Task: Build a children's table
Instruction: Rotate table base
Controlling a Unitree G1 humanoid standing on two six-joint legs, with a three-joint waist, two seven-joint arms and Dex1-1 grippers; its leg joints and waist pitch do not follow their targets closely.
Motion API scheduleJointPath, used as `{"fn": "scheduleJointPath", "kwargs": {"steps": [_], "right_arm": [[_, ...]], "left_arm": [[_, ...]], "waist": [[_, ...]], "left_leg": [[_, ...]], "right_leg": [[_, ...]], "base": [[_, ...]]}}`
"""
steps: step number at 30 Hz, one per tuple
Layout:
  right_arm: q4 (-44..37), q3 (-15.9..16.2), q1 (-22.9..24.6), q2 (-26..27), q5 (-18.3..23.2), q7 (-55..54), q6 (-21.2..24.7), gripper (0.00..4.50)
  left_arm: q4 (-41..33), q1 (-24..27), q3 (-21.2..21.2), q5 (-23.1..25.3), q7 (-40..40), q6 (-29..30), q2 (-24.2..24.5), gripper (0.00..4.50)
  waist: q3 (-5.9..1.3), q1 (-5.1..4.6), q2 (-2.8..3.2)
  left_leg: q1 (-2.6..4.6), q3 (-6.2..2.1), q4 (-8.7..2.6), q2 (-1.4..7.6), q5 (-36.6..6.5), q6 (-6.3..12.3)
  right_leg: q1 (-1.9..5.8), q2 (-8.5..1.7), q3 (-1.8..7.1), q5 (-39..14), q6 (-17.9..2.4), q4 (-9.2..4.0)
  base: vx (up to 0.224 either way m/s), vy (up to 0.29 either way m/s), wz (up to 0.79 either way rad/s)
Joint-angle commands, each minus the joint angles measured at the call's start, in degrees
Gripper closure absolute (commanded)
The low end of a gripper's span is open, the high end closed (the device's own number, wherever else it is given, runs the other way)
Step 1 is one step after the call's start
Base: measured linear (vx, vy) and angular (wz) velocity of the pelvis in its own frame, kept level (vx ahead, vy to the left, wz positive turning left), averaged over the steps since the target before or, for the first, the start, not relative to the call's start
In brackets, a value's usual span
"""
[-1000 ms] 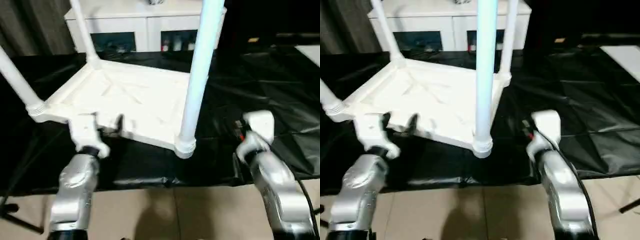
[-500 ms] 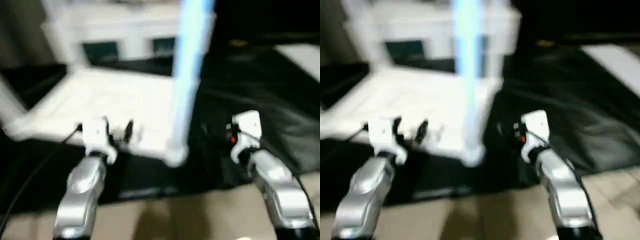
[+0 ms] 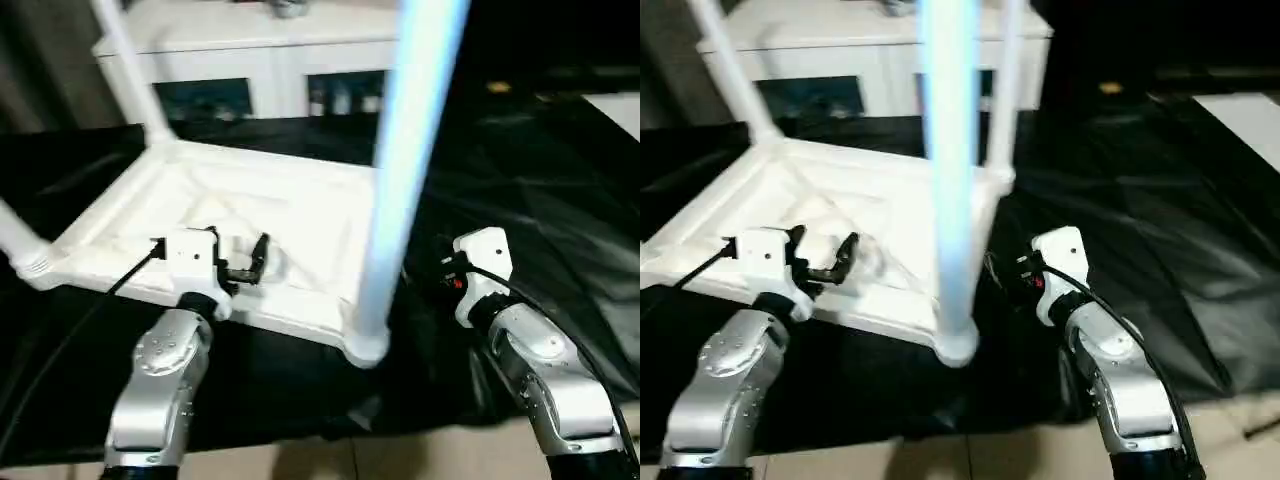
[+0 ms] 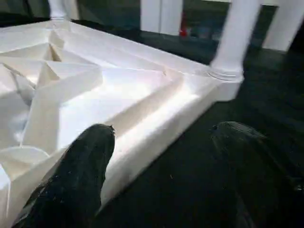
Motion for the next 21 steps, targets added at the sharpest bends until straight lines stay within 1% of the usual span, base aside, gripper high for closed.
{"fn": "scheduleJointPath", "kwargs": {"steps": [1, 2, 3, 4, 5, 6, 7, 8, 9, 10, 11, 12, 14, 15, 16, 17, 18, 19, 20, 21], "right_arm": [[0.5, -1.7, 1.1, -1.6, -0.9, 0.4, -0.4, 0.67], [0.5, -1.7, 1.1, -1.6, -0.9, 0.4, -0.4, 0.67], [0.3, -2.3, 1.2, -1.7, -0.6, 0.2, -0.4, 0.67], [0.3, -3.0, 1.2, -1.8, -0.2, -0.1, -0.4, 0.67], [0.4, -3.2, 1.1, -1.9, -0.1, -0.2, -0.4, 0.67], [0.6, -3.2, 1.0, -2.1, -0.1, -0.2, -0.5, 0.67], [0.7, -3.2, 1.1, -2.2, -0.2, -0.2, -0.7, 0.67], [0.7, -3.2, 1.1, -2.2, -0.2, -0.2, -0.7, 0.67], [0.9, -3.0, 0.9, -2.6, -0.1, 0.4, -1.1, 0.67], [0.9, -3.0, 0.8, -2.9, 0.2, 0.9, -1.2, 0.67], [0.8, -3.1, 0.7, -3.3, 0.7, 1.6, -1.1, 0.67], [0.7, -3.2, 0.5, -3.8, 1.2, 2.4, -0.8, 0.67], [0.4, -3.9, 0.5, -4.7, 2.8, 5.1, -0.6, 0.67], [0.6, -3.9, 0.4, -5.9, 3.5, 7.5, -0.3, 0.67], [0.8, -3.6, 0.5, -7.5, 4.0, 10.3, -0.2, 0.67], [0.9, -3.3, 0.6, -8.6, 4.3, 12.2, -0.2, 0.67], [1.0, -2.9, 0.7, -9.9, 4.7, 14.4, -0.1, 0.67], [0.9, -1.7, 1.2, -12.6, 5.3, 18.8, -0.3, 0.67], [0.8, -1.4, 1.4, -13.2, 5.4, 19.8, -0.3, 0.67], [0.8, -1.2, 1.5, -13.8, 5.6, 20.7, -0.4, 0.67]], "left_arm": [[0.0, -0.4, -0.6, -1.6, -2.0, -0.4, 0.1, 0.03], [0.0, -0.4, -0.6, -1.7, -2.1, -0.4, 0.1, 0.03], [0.5, -0.3, -0.6, -1.5, -2.6, -0.4, 0.6, 0.03], [1.3, -0.2, -0.9, -1.6, -3.6, -0.2, 1.4, 0.03], [1.7, -0.3, -1.0, -1.8, -4.2, -0.1, 1.7, 0.03], [2.0, -0.3, -1.3, -2.2, -5.4, -0.1, 2.2, 0.03], [2.3, -0.2, -2.1, -2.9, -7.7, -0.7, 2.9, 0.03], [2.3, -0.2, -2.1, -2.9, -7.7, -0.7, 2.9, 0.03], [3.1, -0.6, -3.8, -3.9, -12.7, -1.3, 4.4, 0.03], [3.4, -1.0, -4.6, -4.9, -15.6, -1.0, 5.2, 0.03], [3.7, -1.5, -5.4, -5.8, -18.6, 0.3, 6.5, 0.03], [3.9, -2.1, -6.1, -6.4, -21.0, 1.5, 7.6, 0.03], [5.1, -3.6, -7.6, -7.0, -25.7, 2.3, 10.1, 0.03], [6.1, -5.0, -8.4, -7.6, -29.4, 2.4, 11.9, 0.03], [7.3, -6.5, -9.1, -8.2, -33.0, 2.6, 13.6, 0.03], [8.3, -7.8, -9.7, -8.3, -35.3, 3.1, 14.8, 0.03], [9.5, -9.1, -10.5, -8.1, -38.0, 3.4, 16.2, 0.03], [11.3, -11.6, -12.8, -7.6, -43.5, 3.9, 18.8, 0.03], [11.8, -12.1, -13.3, -7.5, -44.8, 3.9, 19.4, 0.03], [12.2, -12.7, -13.8, -7.4, -45.9, 4.0, 19.9, 0.03]], "waist": [[-3.48, -1.54, -0.24], [-3.59, -0.07, -3.82], [-3.06, 1.16, -4.15], [-3.65, 2.13, -3.83], [-3.48, 2.0, -3.55], [-3.21, 1.44, -2.36], [-2.96, 1.4, -1.51], [-2.67, 1.08, -0.07], [-2.39, 0.98, 0.88], [-1.51, 0.4, 1.12], [-1.24, 0.35, 1.48], [-1.35, 0.24, 0.58], [-1.19, 0.37, 0.34], [-1.3, 0.58, 0.67], [-1.39, 0.47, 1.15], [-1.5, 0.47, 1.38], [-1.52, 0.35, 1.28], [-1.72, 0.35, 1.09], [-1.89, 0.38, 1.22], [-1.91, 0.26, 1.33]], "left_leg": [[5.68, -6.69, -3.04, 9.09, 40.7, 28.77], [-0.61, -1.18, 1.54, -1.13, 29.7, 19.32], [-4.15, -0.36, 3.39, -3.86, 20.8, 16.89], [-7.17, -1.2, 2.5, -1.77, 16.9, 4.66], [-6.25, -0.74, 0.8, -2.05, 18.6, 1.29], [-5.64, -0.37, -1.4, -1.83, 19.5, -1.72], [-4.86, -0.55, -2.06, -1.08, 16.7, -2.13], [-4.28, -1.03, -3.13, 1.11, 7.2, -1.97], [-3.56, -1.32, -3.76, 2.29, 2.2, -2.92], [-3.1, -1.48, -5.88, 4.06, -8.5, -3.72], [-2.65, -1.23, -6.16, 4.32, -12.5, -4.17], [-2.5, -0.62, -6.04, 4.25, -14.6, -4.29], [-2.37, 0.11, -6.12, 4.0, -14.5, -3.75], [-2.08, 0.61, -6.02, 4.0, -13.8, -3.44], [-2.52, 0.88, -6.15, 4.01, -12.9, -3.32], [-2.66, 0.93, -6.13, 3.98, -12.5, -3.26], [-2.84, 1.04, -6.14, 3.9, -12.3, -3.07], [-3.06, 1.23, -6.07, 3.82, -11.3, -2.41], [-3.21, 1.29, -5.98, 3.78, -9.5, -1.54], [-3.4, 1.34, -5.93, 3.88, -8.7, -1.24]], "right_leg": [[-6.58, -4.36, 2.6, 7.2, 3.0, -1.79], [-0.24, -4.2, 5.42, 20.5, 1.5, -7.29], [3.25, -5.76, 8.26, 23.8, -0.7, -8.04], [6.21, -5.93, 7.6, 60.3, -6.5, -5.06], [4.85, -3.8, 5.3, 66.6, -4.9, -4.91], [4.19, -1.45, 3.1, 62.0, -3.2, -5.42], [3.23, -1.37, 2.68, 53.9, -2.1, -6.41], [3.01, -1.7, 2.94, 32.4, -2.9, -7.61], [2.68, -1.65, 2.75, 21.6, -5.2, -8.02], [2.68, -1.8, 2.97, 2.1, -10.4, -9.37], [2.16, -1.76, 2.88, -2.6, -11.1, -9.91], [1.99, -2.02, 3.17, -6.4, -11.7, -10.46], [1.57, -2.07, 3.52, -8.5, -11.8, -10.76], [1.07, -2.25, 3.79, -9.5, -11.7, -10.84], [1.27, -2.28, 3.72, -8.3, -11.7, -10.74], [1.34, -2.37, 3.69, -7.1, -11.8, -10.57], [1.4, -2.28, 3.56, -6.3, -11.8, -10.54], [1.56, -2.49, 3.53, -5.6, -11.8, -10.48], [1.68, -2.64, 3.5, -4.2, -12.1, -10.45], [1.74, -2.75, 3.5, -3.0, -12.5, -10.24]], "base": [[-0.026, -0.093, -0.19], [-0.026, -0.093, -0.19], [0.0, 0.0, 0.0], [0.0, 0.0, 0.0], [0.0, 0.0, 0.0], [0.0, 0.0, 0.0], [-0.056, -0.01, -0.08], [-0.056, -0.01, -0.08], [-0.084, 0.017, 0.04], [-0.11, 0.04, 0.07], [-0.11, 0.04, 0.07], [-0.103, 0.066, 0.07], [-0.07, 0.057, 0.13], [-0.06, 0.036, 0.15], [0.0, 0.0, 0.0], [0.0, 0.0, 0.0], [0.0, 0.0, 0.0], [0.0, 0.0, 0.0], [0.0, 0.0, 0.0], [0.0, 0.0, 0.0]]}}
